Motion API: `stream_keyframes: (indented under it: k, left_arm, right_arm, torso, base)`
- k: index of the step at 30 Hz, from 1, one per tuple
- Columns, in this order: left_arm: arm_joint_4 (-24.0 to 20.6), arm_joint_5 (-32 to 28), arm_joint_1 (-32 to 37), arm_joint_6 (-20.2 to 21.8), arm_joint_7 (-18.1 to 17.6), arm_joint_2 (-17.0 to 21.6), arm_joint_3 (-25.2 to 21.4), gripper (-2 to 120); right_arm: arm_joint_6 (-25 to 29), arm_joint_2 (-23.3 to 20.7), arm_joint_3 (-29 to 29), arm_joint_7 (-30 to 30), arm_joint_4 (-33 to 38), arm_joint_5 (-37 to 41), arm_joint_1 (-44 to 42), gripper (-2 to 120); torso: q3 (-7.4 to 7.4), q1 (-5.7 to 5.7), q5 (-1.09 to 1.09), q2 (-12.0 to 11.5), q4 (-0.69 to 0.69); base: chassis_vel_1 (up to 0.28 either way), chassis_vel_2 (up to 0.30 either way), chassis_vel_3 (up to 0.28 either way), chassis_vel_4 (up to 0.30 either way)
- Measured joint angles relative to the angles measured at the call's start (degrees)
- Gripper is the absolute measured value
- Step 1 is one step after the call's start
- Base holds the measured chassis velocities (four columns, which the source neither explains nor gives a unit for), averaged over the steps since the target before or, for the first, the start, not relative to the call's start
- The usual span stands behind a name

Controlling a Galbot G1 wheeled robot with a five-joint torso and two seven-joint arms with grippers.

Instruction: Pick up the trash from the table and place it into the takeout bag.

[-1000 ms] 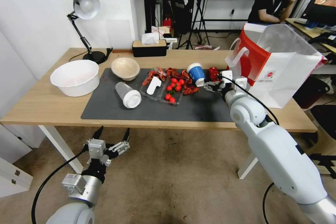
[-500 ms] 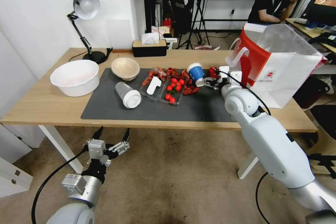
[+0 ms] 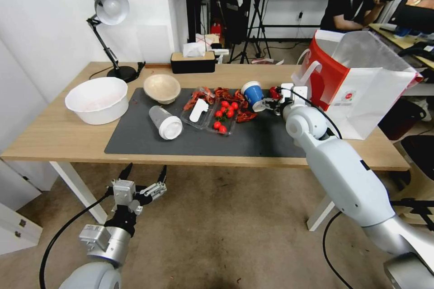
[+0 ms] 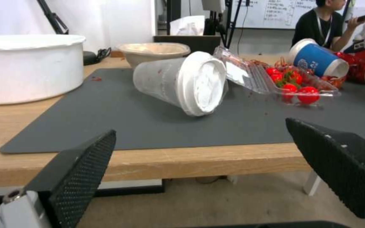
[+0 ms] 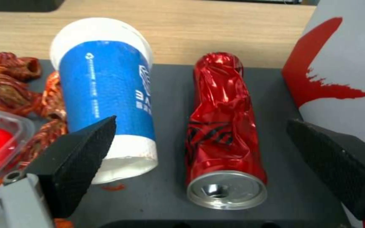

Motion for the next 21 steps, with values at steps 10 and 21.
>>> stream_keyframes:
  k: [10, 21]
  left_arm:
    - [0.1, -0.07, 0.06, -0.01, 0.0, -0.17, -0.09, 100]
    - [0.26, -0.11, 0.04, -0.03, 0.02, -0.25, -0.33, 100]
  right_arm:
    - [-1.83, 1.59, -0.84, 2.08, -4.88, 1.33, 2.93, 100]
    - [-3.45, 2.85, -1.34, 2.29, -10.17, 2.56, 5.64, 100]
  torso:
    - [0.0, 0.0, 0.01, 0.0, 0.0]
    - [0.0, 0.0, 0.0, 0.0, 0.0]
  base:
    - [0.0, 0.0, 0.0, 0.0]
    - [0.0, 0.0, 0.0, 0.0]
